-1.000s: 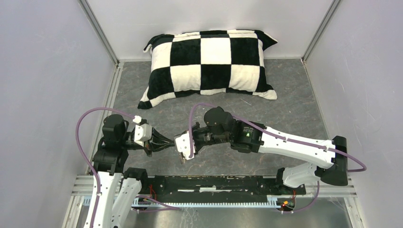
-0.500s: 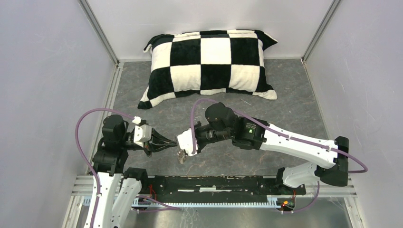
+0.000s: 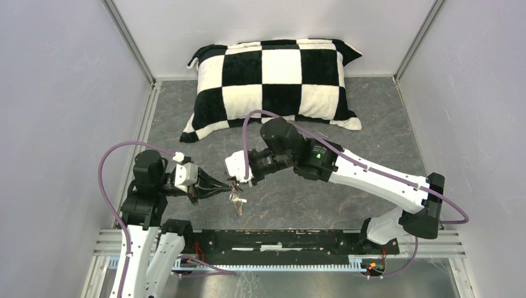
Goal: Put the keys on the keyring
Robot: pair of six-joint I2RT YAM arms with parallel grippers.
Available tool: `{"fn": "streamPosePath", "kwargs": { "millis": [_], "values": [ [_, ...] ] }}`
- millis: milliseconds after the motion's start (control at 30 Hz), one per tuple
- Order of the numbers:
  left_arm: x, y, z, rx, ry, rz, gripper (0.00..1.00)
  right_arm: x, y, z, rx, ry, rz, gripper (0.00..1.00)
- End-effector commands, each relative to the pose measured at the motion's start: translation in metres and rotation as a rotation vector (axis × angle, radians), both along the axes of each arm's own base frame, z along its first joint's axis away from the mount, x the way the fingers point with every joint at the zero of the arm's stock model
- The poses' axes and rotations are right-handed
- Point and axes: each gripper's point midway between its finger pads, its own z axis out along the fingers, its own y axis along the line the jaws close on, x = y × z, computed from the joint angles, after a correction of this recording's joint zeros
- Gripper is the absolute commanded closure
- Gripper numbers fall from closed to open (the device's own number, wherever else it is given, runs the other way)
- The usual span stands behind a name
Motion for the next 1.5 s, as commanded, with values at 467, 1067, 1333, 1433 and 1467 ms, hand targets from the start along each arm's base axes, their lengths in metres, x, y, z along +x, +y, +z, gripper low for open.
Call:
{"fn": "streamPosePath", "kwargs": {
  "millis": [467,1067,1333,1433,1467],
  "values": [
    [0.024,-0.005,0.041,-0.112,0.123,0.082,0.98,0.062,-0.007,0.063,0.165,0.09,-0.21,0.7],
    [0.045,-0.003,0.057,-0.293,0.276,0.241,0.98,0.054,-0.057,0.095,0.205,0.232,-0.276,0.51],
    [0.057,0.006,0.055,-0.336,0.256,0.375,0.98,0.043,-0.049,0.074,0.13,0.281,-0.268,0.5],
    [0.058,0.008,0.05,-0.314,0.243,0.391,0.98,0.041,-0.037,0.071,0.098,0.263,-0.266,0.51],
    [0.058,0.008,0.049,-0.308,0.239,0.393,0.98,0.039,-0.033,0.07,0.085,0.258,-0.261,0.51]
  ]
}}
